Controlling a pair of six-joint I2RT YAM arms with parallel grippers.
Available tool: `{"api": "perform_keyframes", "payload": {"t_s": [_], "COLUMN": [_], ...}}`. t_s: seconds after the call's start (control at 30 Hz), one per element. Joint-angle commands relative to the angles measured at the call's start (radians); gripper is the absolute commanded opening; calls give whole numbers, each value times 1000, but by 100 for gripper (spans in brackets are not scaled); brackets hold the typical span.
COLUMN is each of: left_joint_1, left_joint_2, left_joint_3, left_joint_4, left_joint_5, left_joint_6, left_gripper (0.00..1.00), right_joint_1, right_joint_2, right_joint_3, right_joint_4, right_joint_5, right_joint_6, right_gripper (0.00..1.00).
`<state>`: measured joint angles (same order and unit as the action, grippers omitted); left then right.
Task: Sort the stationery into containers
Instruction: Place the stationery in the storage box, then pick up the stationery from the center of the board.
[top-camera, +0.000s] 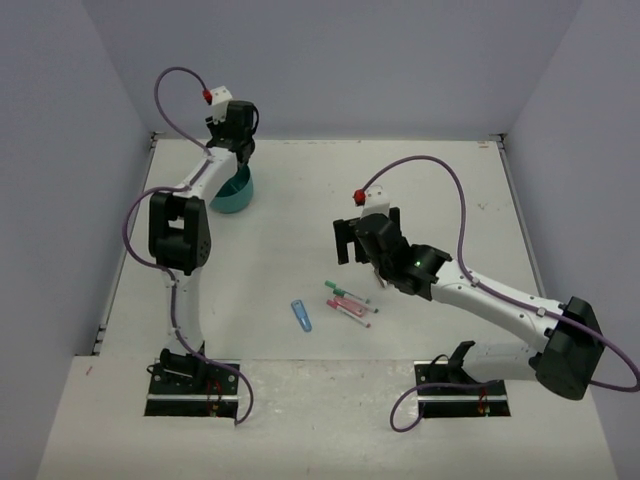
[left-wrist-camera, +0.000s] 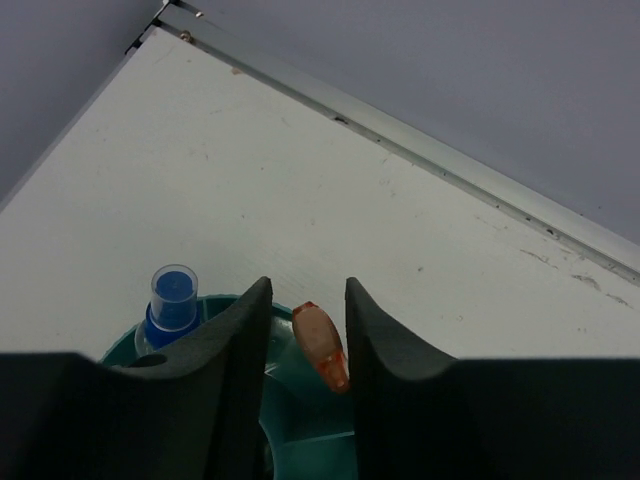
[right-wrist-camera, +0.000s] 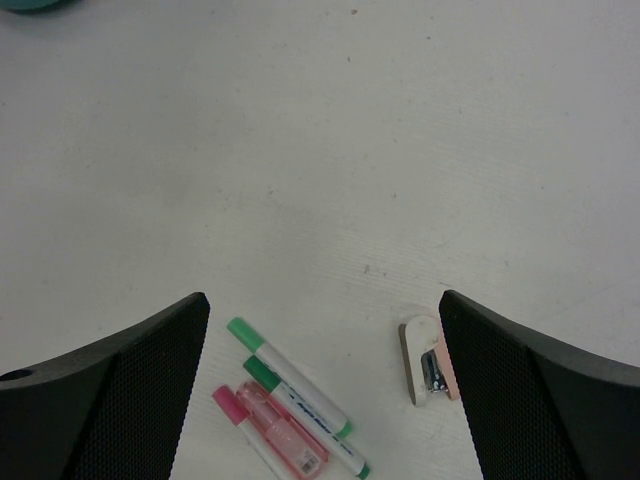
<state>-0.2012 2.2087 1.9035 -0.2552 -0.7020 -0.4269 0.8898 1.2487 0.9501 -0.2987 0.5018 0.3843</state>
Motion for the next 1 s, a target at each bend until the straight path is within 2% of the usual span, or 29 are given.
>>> {"api": "perform_keyframes", "payload": {"t_s": [0.0,0.1,0.27,0.4,0.5,0.63,0.7,0.83,0.9,0.97], "left_joint_1": [2,2,1,-6,-13,-12,-12,-12,-12,-13], "left_joint_2": [-63,-79,-148,-290,-393,-588,-713,-994,-1083,-1147], "left_joint_3": [-32,-28,-28,-36,-79,-165,-245,-460,-570,-608], "left_joint_4": [10,10,-7,-48,-58,-79,-96,-52,-49,-71], "left_joint_5": [18,29,62,129,193,294,335,401,421,442], "left_joint_6": [-1,3,-18,-34,-38,-47,-55,-66,-67,-63], "left_gripper": [43,53,56,97,100,100,100,100,100,100], "right_joint_1": [0,0,0,35,96,161,199,245,255,271], "right_joint_2": [33,44,70,167,304,440,501,575,607,620], "right_joint_3": [48,54,80,129,187,268,295,347,363,367], "right_joint_4": [33,30,8,-62,-121,-171,-196,-218,-234,-257], "right_joint_5": [-20,-39,-138,-255,-246,-282,-289,-324,-321,-307], "right_joint_6": [-4,0,17,126,195,228,240,245,251,258], "right_gripper": [99,99,97,88,84,74,63,60,59,58]}}
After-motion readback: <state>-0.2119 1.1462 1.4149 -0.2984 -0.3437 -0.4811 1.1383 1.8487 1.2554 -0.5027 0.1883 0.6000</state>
